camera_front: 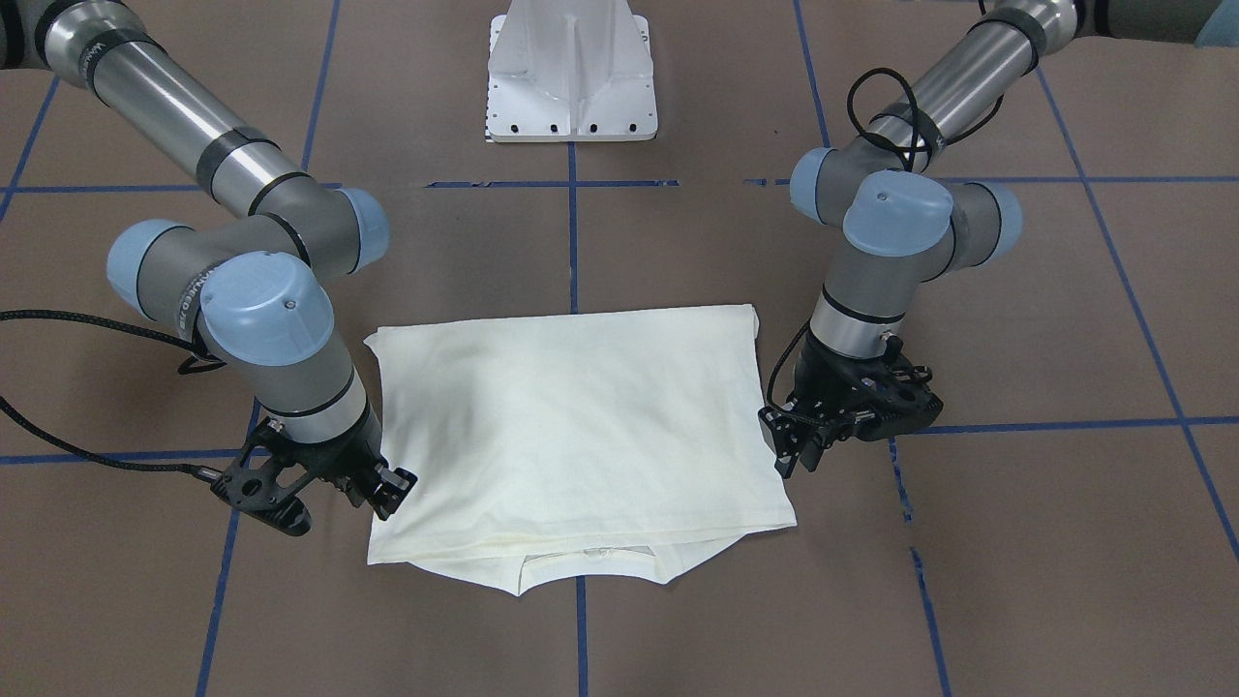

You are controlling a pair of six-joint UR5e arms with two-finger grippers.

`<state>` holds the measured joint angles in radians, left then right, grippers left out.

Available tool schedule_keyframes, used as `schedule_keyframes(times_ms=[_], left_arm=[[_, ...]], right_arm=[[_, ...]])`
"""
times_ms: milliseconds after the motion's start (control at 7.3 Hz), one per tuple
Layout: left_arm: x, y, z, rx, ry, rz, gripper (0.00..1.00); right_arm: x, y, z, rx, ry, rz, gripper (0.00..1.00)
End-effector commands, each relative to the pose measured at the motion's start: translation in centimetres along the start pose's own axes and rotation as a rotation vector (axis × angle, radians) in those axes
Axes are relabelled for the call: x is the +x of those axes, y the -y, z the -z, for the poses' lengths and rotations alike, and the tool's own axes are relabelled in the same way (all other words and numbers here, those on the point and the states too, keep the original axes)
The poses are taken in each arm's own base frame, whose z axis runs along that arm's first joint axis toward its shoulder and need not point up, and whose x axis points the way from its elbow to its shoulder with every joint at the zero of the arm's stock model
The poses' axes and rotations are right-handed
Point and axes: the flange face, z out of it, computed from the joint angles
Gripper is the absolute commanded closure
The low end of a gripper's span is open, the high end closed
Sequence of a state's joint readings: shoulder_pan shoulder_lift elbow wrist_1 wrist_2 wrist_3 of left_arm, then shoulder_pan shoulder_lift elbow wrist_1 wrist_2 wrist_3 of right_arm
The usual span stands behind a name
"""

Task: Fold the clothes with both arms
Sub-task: 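Release the hem at the collar and raise both grippers, then grasp the folded shirt's side edge with the right gripper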

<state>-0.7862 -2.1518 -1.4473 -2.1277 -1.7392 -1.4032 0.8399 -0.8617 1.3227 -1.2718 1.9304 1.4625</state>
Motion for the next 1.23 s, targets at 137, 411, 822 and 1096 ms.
schedule_keyframes(times_ms=[137,411,822,1096], left_arm=[[-0.9,-1.1,4.4,0.007,-0.059,0.0,0.52],[-0.8,-1.3,4.6,0.005,-0.064,-0.003,0.52],[-0.8,-1.5,4.5,0.004,-0.063,-0.005,0.52],[-0.8,-1.5,4.5,0.004,-0.063,-0.005,0.52]], right_arm=[[10.1,-8.9,3.4,-0.085,0.051,-0.091,0.24],[9.3,-14.2,2.3,-0.061,0.05,-0.165,0.22],[11.8,-16.1,-0.1,-0.065,-0.005,-0.164,0.22],[12.1,-17.4,-0.9,-0.08,-0.02,-0.15,0.36]])
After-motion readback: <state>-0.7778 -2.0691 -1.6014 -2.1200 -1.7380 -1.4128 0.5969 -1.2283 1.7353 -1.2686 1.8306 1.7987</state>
